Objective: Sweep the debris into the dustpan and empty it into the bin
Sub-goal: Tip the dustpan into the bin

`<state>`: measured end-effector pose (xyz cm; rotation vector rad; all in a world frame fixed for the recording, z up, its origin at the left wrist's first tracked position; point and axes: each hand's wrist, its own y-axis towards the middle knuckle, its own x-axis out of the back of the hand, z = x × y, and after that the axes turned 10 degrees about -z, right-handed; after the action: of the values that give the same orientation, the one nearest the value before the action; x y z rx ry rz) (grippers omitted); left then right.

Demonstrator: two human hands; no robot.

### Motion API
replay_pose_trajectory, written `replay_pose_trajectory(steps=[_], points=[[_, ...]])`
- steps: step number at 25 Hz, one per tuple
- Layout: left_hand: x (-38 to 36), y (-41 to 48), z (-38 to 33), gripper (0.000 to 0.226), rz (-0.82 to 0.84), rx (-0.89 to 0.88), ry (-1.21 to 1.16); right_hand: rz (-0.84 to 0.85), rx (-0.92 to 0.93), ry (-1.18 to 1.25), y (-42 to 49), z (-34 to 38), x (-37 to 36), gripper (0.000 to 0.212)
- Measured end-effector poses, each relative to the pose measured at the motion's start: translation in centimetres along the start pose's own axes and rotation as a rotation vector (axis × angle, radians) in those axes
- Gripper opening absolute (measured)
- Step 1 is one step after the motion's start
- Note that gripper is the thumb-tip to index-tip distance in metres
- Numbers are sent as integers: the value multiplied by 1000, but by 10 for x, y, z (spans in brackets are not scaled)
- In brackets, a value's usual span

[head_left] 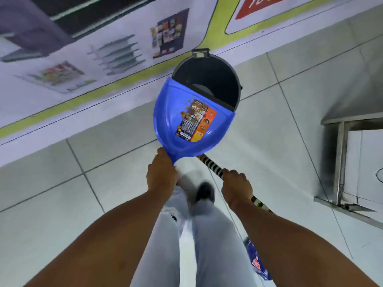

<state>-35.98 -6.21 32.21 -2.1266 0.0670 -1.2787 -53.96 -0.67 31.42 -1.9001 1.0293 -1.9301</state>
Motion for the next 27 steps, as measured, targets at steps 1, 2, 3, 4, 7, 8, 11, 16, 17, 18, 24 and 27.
replay_pose_trajectory(steps=[1, 2, 3, 4, 7, 8, 11, 16, 17, 18, 24, 27], points=[[-5, 8, -15, 34, 26, -20, 35, 23, 9, -1, 11, -3, 3, 37], [-8, 13, -27, 32, 49, -36, 58, 42, 21, -6, 18, -3, 5, 37], [-11, 19, -41, 31, 65, -36, 80, 64, 31, -9, 28, -6, 8, 38], [-12, 26, -55, 31, 76, -22, 97, 82, 42, -1, 36, -7, 12, 37], [-8, 53, -107, 32, 79, 34, 117, 121, 94, 17, 61, -13, 30, 36], [-5, 63, -124, 32, 80, 34, 146, 129, 115, 14, 69, -16, 36, 36], [4, 87, -164, 32, 122, -9, 275, 159, 178, -14, 88, -22, 54, 35], [11, 115, -203, 31, 200, 25, 335, 199, 235, -61, 114, -31, 79, 34], [13, 117, -204, 30, 201, 33, 332, 222, 241, -63, 116, -31, 82, 34], [13, 115, -202, 30, 210, 36, 330, 251, 259, -71, 118, -30, 84, 35], [10, 81, -152, 37, 169, 127, 69, 471, 370, -107, 114, -3, 92, 46], [11, 56, -97, 37, 98, 60, -150, 478, 417, -80, 97, 29, 92, 44]])
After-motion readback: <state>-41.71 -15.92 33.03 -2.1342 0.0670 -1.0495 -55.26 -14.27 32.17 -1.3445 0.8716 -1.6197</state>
